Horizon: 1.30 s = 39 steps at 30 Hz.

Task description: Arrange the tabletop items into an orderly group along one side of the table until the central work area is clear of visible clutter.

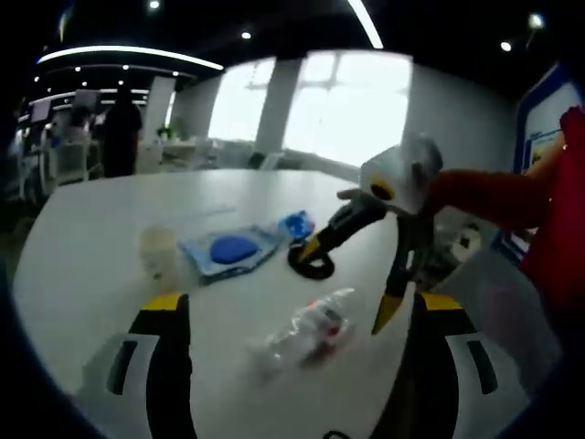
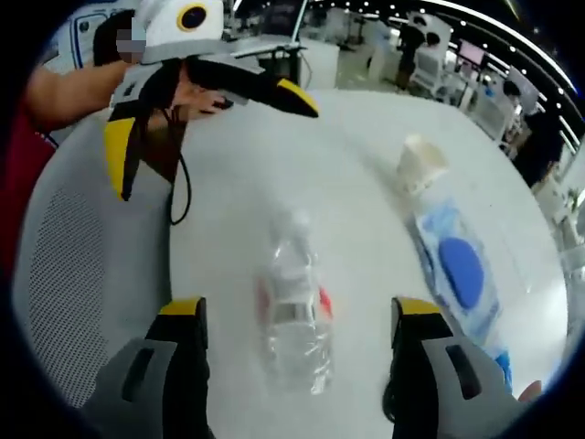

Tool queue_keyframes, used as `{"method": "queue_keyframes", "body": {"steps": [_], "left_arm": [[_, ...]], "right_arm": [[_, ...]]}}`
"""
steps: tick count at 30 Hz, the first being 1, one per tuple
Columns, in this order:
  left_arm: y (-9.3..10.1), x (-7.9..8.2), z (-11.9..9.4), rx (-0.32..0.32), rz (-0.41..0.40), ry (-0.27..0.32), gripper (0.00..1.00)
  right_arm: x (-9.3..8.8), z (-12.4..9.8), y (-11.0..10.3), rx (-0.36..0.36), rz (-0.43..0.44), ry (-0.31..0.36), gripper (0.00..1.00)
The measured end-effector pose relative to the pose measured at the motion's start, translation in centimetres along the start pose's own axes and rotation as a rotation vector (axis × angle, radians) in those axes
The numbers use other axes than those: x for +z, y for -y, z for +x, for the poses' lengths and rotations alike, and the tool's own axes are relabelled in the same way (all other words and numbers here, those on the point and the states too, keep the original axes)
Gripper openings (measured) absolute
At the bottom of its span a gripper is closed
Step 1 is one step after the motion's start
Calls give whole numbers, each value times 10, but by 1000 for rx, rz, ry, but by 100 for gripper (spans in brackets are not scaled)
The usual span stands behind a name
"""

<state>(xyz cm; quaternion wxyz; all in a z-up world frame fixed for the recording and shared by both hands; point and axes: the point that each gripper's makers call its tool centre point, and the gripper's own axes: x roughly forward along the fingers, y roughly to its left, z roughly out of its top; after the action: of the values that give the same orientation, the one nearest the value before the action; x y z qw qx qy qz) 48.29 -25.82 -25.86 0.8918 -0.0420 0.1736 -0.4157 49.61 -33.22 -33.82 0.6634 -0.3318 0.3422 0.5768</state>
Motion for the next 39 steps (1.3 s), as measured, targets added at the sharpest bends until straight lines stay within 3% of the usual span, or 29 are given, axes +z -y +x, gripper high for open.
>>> {"method": "queue_keyframes", "body": {"steps": [10, 15, 19, 39], "left_arm": [[23, 2, -21, -28, 4, 47, 98], [27, 0, -25, -27, 5, 59, 97], [29, -3, -26, -28, -8, 67, 97], [28, 1, -33, -16, -18, 95, 95]], "right_arm": [[-22, 27, -3, 55, -45, -149, 79], [-30, 37, -3, 70, -43, -201, 74], [-38, 42, -3, 76, -50, -256, 64], [-43, 54, -2, 78, -58, -318, 50]]}}
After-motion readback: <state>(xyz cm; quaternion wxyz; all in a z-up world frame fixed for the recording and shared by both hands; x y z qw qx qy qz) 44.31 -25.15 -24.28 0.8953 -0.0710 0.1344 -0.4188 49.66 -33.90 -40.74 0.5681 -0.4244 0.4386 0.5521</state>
